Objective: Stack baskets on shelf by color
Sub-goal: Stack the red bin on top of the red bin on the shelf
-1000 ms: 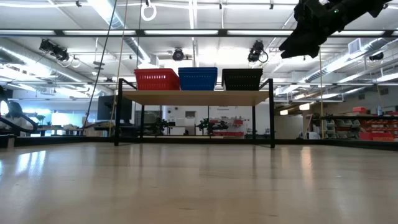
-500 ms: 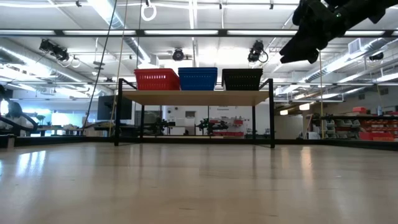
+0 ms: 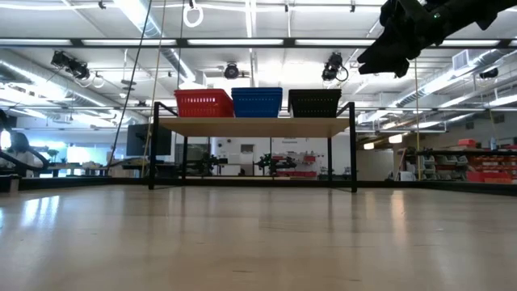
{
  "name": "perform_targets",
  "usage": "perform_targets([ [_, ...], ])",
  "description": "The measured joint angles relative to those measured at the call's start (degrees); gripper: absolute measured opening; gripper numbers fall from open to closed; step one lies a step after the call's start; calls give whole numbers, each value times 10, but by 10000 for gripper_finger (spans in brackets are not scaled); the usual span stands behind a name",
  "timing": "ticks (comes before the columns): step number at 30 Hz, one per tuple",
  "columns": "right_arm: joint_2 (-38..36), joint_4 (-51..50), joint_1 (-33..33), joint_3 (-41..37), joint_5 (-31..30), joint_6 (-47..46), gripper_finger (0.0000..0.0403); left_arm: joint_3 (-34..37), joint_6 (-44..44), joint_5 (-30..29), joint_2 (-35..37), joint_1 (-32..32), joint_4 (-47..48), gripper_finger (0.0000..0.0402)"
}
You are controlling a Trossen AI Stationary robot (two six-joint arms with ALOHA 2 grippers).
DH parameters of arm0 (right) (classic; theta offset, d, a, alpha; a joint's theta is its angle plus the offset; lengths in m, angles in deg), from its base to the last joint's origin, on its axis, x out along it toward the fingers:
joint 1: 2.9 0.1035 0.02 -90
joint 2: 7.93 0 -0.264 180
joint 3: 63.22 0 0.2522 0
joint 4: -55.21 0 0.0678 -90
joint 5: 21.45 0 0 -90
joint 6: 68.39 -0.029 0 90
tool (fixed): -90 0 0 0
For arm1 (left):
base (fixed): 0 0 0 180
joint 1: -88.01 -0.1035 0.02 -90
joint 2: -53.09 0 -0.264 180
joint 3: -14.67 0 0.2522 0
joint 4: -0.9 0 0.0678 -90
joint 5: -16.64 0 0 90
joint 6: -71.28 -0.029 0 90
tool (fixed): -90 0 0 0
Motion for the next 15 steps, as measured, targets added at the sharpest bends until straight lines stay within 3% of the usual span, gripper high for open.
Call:
perform_targets([
  [4, 0, 1, 0, 0, 0, 5, 201, 0, -99, -39, -1, -68, 13, 12],
  [8, 0, 1, 0, 0, 0, 12, 201, -6, -188, -39, 2, -146, 36, 6],
  [11, 0, 1, 0, 0, 0, 19, 201, -44, -253, -49, 2, -197, 84, 6],
  [15, 0, 0, 0, 0, 0, 21, 201, -130, -325, -119, 2, -242, 189, 4],
])
